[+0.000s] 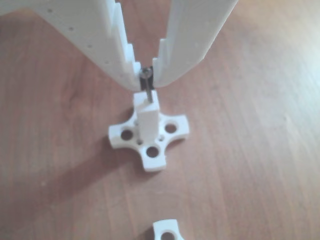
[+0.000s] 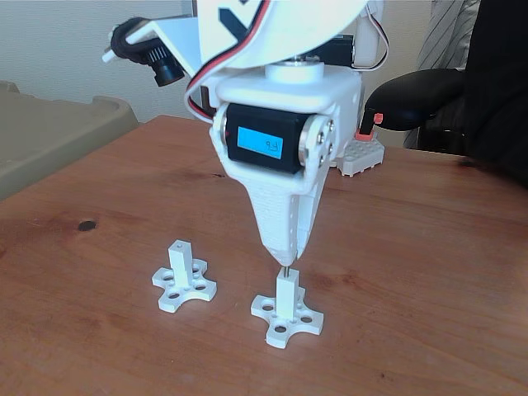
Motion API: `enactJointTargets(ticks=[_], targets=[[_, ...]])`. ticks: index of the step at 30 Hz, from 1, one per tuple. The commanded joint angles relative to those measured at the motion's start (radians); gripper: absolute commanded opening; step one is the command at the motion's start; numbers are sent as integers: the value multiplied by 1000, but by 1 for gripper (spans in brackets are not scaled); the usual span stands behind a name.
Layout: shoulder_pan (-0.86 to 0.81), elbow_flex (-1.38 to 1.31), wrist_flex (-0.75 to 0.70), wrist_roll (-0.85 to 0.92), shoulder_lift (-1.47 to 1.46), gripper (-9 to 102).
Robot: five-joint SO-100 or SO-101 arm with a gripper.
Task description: Grab the screw and set it in the hole.
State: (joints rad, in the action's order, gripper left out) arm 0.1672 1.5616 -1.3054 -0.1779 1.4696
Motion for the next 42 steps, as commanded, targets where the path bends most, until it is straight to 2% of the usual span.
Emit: enactJointTargets(ticks=[1, 42], targets=[[14, -55, -5, 9, 17, -4], [29, -52, -32, 12, 32, -4]])
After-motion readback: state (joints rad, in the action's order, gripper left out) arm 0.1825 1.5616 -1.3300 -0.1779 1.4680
